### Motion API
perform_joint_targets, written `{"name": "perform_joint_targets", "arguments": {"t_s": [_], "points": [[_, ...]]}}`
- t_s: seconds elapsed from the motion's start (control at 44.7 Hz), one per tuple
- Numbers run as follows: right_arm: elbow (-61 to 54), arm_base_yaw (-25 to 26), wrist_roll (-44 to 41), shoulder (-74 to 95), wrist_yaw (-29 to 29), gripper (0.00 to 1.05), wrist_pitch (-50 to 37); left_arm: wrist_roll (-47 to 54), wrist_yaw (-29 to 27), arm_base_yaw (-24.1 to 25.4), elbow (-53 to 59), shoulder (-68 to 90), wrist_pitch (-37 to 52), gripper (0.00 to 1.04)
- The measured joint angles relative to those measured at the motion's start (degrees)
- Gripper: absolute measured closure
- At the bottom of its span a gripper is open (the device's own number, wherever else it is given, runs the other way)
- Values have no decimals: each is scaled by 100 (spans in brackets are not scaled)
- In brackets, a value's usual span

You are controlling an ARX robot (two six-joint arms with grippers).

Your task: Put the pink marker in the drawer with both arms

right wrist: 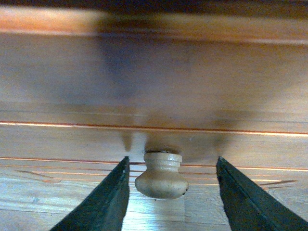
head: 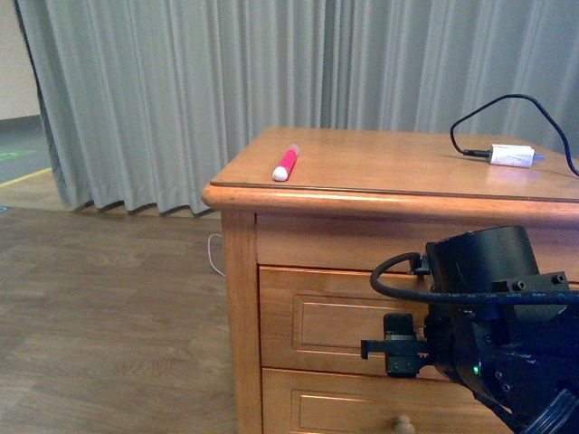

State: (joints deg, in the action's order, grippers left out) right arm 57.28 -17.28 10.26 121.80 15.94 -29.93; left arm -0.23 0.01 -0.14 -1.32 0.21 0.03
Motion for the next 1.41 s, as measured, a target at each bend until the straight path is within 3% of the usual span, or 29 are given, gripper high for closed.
{"name": "perform_joint_targets", "arguments": {"t_s": [0.224,0.604,1.253,1.41], "points": [[2,2,-59,0,-87,81,37,0,-2,0,0,0,0,6],[-466,-22,57,-439,-354,84,299,0,0,0,0,0,0,6],[-3058,-398,46,-2673,-603,85,566,0,0,0,0,0,0,6],[-3314,-367,162,-3102,-439,60,581,0,0,0,0,0,0,6]]}}
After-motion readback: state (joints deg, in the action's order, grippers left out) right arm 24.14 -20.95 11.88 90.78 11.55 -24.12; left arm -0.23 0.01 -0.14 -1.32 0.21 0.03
